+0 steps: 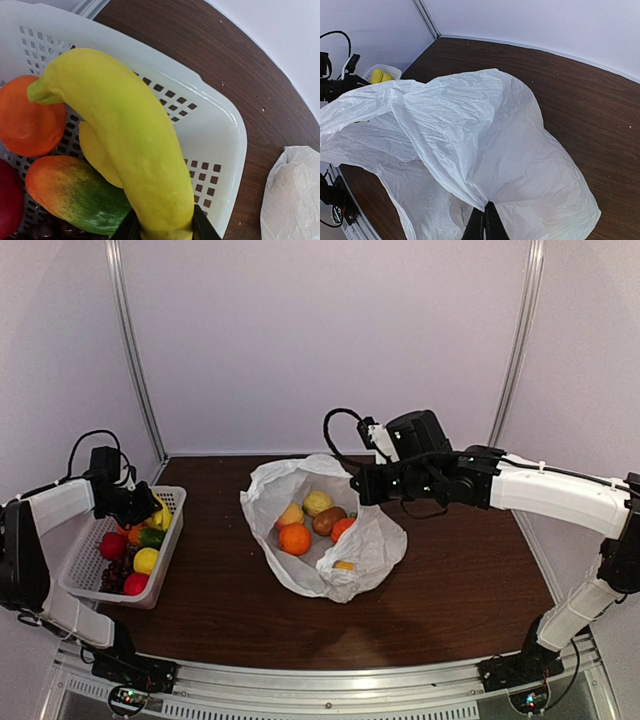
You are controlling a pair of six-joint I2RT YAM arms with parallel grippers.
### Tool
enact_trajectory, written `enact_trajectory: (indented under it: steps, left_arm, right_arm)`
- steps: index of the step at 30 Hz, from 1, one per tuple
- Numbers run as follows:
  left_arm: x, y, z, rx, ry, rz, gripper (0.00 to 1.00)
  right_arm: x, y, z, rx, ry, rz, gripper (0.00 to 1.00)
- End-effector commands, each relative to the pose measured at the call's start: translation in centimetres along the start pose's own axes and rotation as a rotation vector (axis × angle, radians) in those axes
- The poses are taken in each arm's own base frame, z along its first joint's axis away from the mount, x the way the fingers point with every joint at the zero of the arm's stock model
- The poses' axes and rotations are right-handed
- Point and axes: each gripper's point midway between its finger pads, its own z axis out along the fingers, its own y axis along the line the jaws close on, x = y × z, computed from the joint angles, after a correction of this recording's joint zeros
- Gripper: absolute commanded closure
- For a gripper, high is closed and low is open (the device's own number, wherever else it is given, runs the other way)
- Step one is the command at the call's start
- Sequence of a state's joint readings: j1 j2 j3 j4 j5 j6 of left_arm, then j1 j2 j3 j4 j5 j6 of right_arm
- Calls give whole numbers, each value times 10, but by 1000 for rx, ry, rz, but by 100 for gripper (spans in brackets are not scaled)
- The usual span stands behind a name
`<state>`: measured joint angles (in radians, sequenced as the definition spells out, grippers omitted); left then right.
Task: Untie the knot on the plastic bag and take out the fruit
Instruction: Place the fake fruit in the bin.
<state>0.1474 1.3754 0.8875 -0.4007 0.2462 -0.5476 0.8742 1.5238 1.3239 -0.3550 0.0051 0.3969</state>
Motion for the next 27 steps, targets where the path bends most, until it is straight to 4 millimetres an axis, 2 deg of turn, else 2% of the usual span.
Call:
enact_trajectory:
  steps: [1,8,13,16,20,27]
  left_arm:
    - [-17,-7,4,14,-48,36,76]
    - [-16,-8,13,25,-34,52,70]
    - [-13,-9,13,36,-24,60,55]
    - [-13,-8,9,28,-32,64,46]
    - [-13,-11,0,35,-54,70,42]
    - [-18,-4,-26,-24,-124,75,27]
  right_arm:
    - [-11,-1,-7,7,-18,12,100]
    - [-11,-3,-10,12,-19,11,100]
    - [-11,-3,-11,12,-20,15,100]
    - [-10,-3,-12,12,-20,17,100]
    - [-11,-3,-13,11,-23,17,100]
    - [-11,-3,-15,10,-24,19,100]
